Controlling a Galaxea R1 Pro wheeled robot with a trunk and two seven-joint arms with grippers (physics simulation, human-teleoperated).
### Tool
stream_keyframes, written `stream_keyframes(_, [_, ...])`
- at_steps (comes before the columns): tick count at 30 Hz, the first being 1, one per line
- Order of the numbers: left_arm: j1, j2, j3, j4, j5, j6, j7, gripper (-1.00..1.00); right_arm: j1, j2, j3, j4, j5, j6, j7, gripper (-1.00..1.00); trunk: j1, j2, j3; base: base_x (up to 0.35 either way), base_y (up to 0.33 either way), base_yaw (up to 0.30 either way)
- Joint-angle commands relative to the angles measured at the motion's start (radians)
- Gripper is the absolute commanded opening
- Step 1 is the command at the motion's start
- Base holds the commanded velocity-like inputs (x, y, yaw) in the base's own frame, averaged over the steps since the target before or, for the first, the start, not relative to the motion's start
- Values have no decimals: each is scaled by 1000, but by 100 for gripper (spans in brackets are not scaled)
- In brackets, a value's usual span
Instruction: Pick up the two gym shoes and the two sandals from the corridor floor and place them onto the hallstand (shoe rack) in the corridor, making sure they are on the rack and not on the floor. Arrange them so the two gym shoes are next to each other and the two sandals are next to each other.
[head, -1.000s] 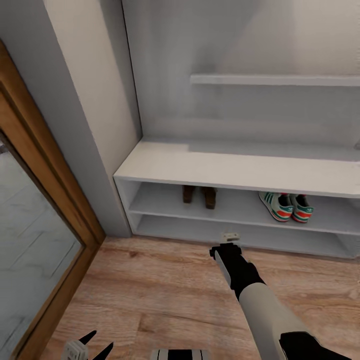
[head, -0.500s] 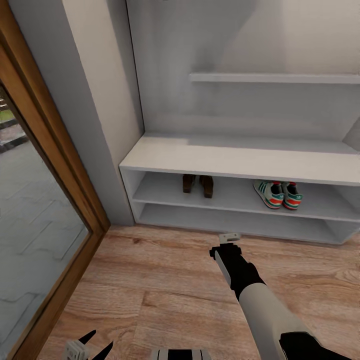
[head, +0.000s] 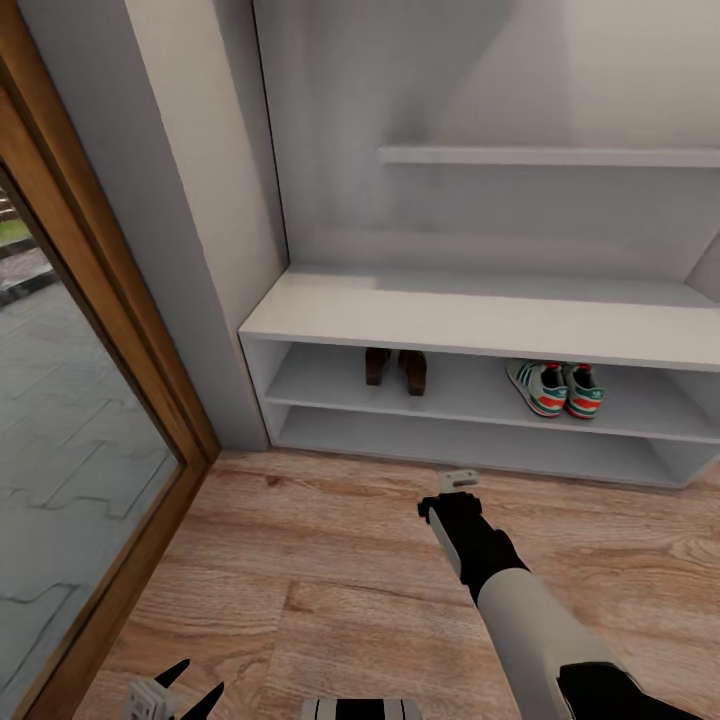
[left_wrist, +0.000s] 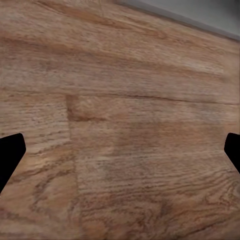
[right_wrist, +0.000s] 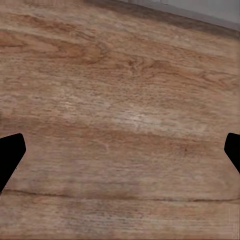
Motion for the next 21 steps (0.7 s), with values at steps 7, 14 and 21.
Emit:
stream_keyframes(7, [-1, 11, 5, 2, 2, -2, -3, 100, 7, 1, 1, 24, 11, -107, 4, 100, -3, 1, 26, 0, 0, 0])
stream_keyframes(14, [-2, 15, 5, 1, 0, 2, 2, 100, 25, 1, 6, 101, 12, -239, 10, 100, -27, 43, 49, 0, 0, 0])
stream_keyframes(21, [-1, 15, 5, 1, -1, 4, 5, 100, 27, 1, 6, 116, 11, -253, 10, 100, -53, 92, 71, 0, 0, 0])
